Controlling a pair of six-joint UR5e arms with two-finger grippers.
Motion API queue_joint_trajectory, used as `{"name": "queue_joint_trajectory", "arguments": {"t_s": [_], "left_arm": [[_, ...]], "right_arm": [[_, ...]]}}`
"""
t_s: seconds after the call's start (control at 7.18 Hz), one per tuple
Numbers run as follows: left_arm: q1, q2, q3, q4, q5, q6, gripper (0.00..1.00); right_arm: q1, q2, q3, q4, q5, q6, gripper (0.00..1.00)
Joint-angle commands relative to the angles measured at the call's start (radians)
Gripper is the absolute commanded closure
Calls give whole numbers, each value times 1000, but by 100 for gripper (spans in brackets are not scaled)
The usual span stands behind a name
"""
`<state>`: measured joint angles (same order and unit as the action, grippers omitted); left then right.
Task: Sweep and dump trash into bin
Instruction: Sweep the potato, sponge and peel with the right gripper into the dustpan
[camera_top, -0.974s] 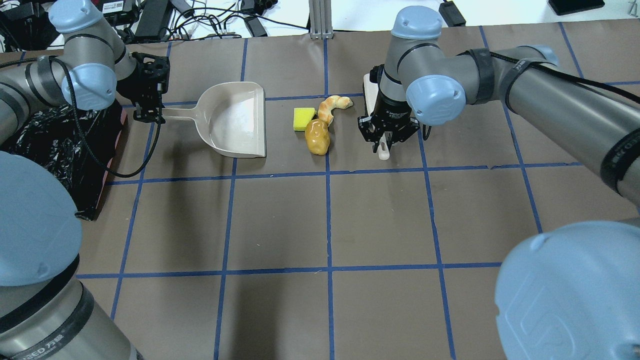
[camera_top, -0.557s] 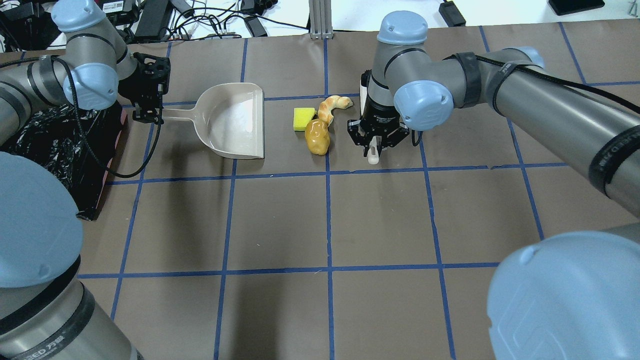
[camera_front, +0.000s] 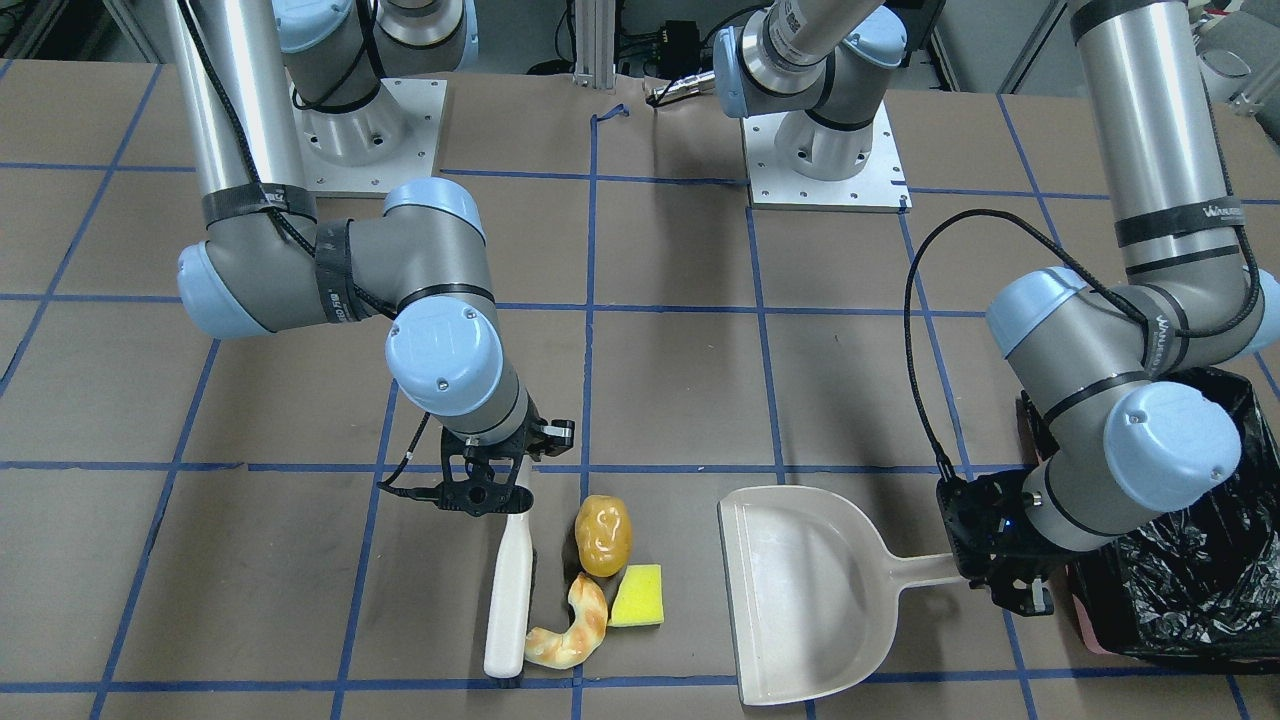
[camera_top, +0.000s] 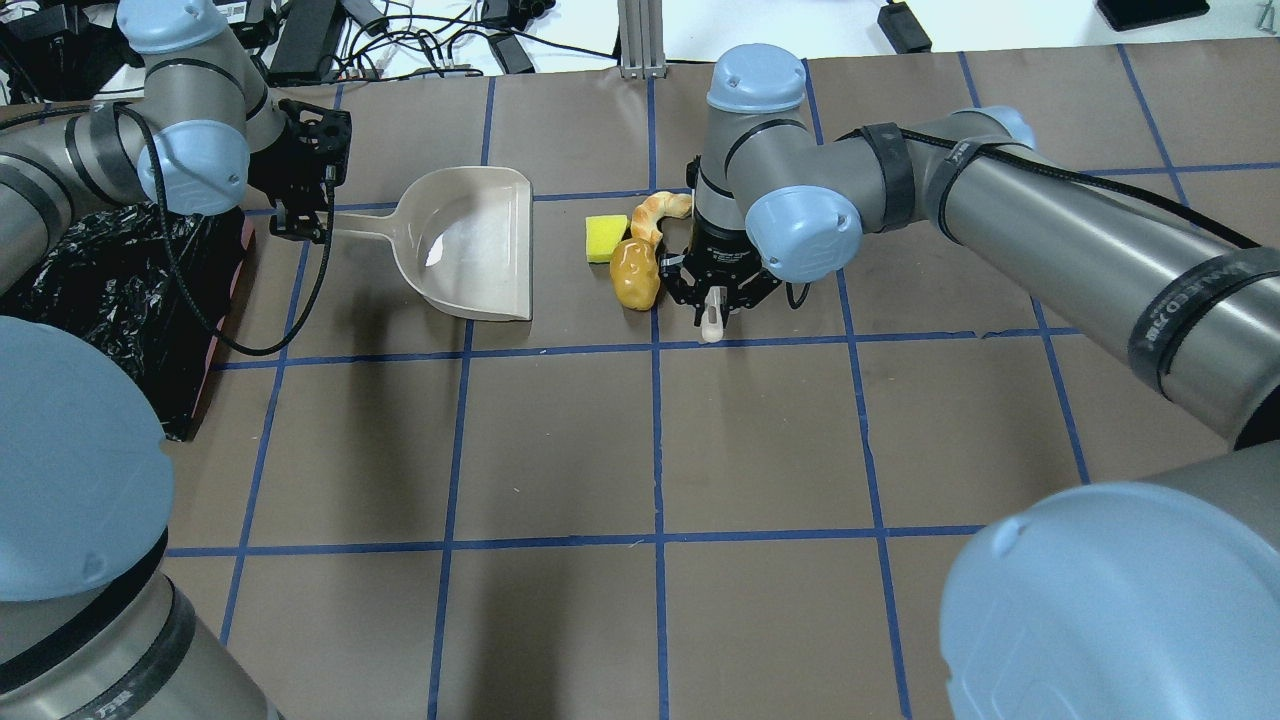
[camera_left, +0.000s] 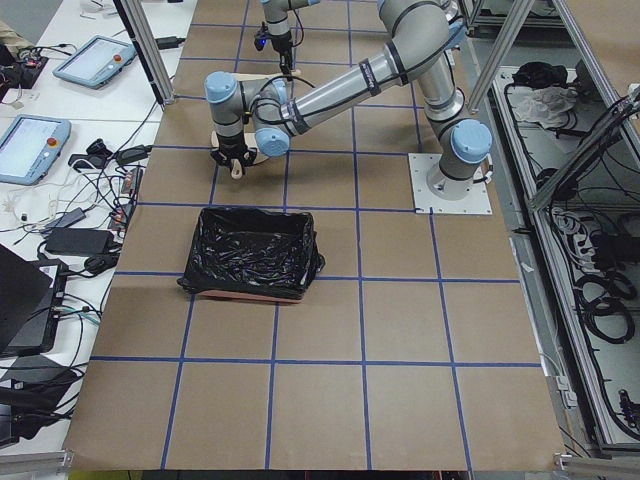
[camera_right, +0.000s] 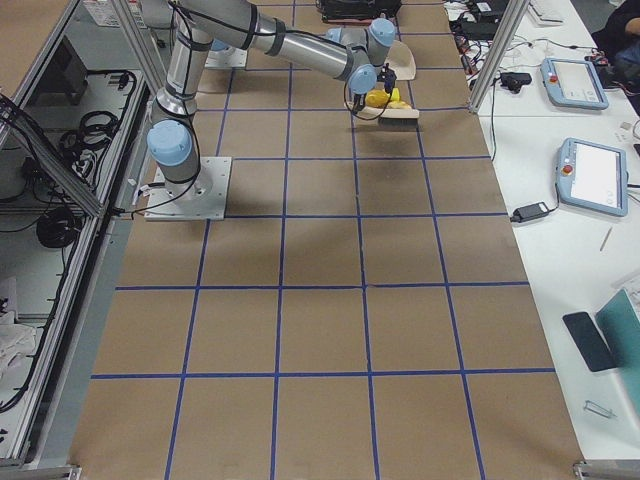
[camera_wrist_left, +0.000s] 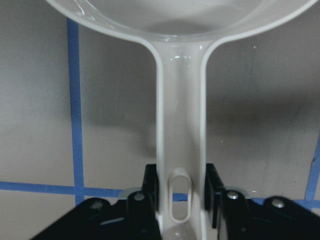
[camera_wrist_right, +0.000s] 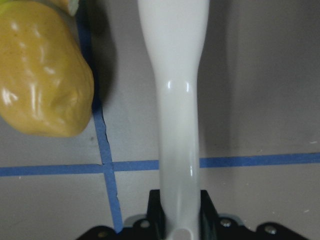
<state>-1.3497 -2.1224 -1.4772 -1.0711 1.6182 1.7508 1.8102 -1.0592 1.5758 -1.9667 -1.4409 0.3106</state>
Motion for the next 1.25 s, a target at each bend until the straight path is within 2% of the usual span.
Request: {"name": "queue_joint_trajectory", "arguments": {"t_s": [0.0,0.28,0.84,1.11], "left_arm": [[-2,2,0,0,2,-1,66],[-2,-1,0,0,0,1,66],[-2,-1,0,0,0,3,66],[-2,-2,0,0,-1,3,66]], "right_arm": [[46,10,-2,-24,11,68,100],[89,28,-43,-24,53,140,100],[173,119,-189,-23,132,295,100],[214,148,-241,-24,135,344,100]]}}
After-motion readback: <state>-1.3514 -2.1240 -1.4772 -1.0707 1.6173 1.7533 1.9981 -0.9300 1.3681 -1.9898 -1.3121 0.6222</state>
